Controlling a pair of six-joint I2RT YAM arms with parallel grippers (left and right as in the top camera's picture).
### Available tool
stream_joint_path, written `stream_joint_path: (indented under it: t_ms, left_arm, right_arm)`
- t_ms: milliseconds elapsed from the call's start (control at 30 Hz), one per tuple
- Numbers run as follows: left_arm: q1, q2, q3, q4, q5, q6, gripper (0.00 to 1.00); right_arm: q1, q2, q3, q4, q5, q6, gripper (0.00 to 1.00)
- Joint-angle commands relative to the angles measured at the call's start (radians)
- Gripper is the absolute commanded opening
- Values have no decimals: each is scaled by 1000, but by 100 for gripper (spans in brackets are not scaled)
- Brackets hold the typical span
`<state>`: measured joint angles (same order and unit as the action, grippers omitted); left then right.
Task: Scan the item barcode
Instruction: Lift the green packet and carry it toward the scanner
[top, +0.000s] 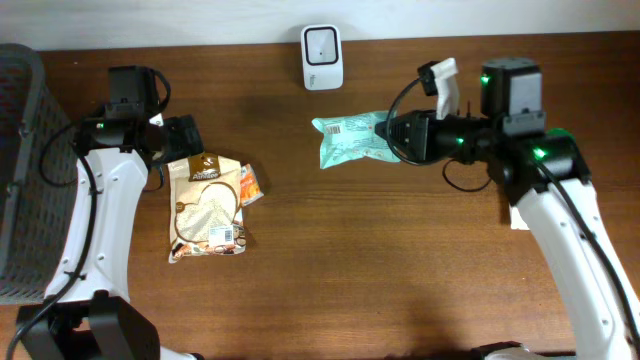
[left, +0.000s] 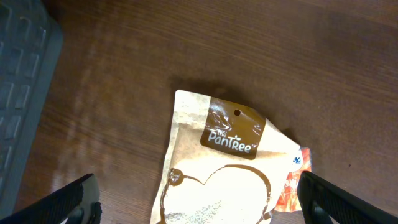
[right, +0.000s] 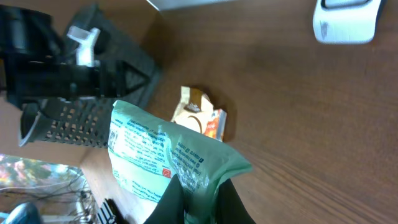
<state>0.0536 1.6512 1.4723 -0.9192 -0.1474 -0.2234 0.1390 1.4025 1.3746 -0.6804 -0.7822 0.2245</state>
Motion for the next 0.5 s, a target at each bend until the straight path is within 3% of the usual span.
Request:
stream_joint_path:
  t_ms: [0,233,300,333,467]
  left_arm:
    - [2,-4,14,2,-7,19,99]
    - [2,-4,14,2,-7,19,99]
    - [2,-4,14,2,-7,19,99]
    - [2,-4,14,2,-7,19,99]
    - [2,-4,14,2,-7,19,99]
  right_arm:
    - [5,-30,22,8,56,29,4]
    - [60,41,190,-86,232,24,4]
    - [96,64,254,-80,397,-24,4]
    - [139,78,282,-36,562,-74,4]
    - [251,119,281,139,910,-211,4]
